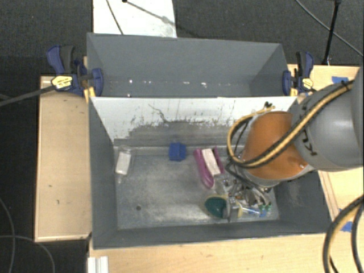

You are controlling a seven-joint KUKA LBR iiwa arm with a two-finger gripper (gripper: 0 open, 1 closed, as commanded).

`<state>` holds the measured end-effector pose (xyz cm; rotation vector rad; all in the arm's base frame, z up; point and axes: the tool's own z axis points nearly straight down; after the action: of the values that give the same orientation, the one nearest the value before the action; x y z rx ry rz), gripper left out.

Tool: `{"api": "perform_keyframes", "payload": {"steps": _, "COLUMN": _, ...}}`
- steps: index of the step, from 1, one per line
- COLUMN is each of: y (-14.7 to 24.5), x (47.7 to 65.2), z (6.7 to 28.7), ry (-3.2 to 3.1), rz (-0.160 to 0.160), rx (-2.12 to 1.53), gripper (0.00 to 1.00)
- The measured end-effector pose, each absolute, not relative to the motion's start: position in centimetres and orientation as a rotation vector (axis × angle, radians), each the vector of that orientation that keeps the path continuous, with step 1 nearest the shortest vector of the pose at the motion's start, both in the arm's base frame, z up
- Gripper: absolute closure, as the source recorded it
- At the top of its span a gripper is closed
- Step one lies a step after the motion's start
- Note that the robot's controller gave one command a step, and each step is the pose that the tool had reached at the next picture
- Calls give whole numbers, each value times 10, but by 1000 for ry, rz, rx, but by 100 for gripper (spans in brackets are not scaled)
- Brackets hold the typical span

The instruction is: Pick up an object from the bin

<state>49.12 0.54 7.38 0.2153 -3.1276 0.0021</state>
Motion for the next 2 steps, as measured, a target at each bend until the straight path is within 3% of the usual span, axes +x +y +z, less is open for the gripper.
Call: {"api": "perform_keyframes", "payload": {"steps": 2, "y": 5, "x": 491, "z": 74, "ry": -3128, "rz": 2, "rx": 216, "gripper": 100}}
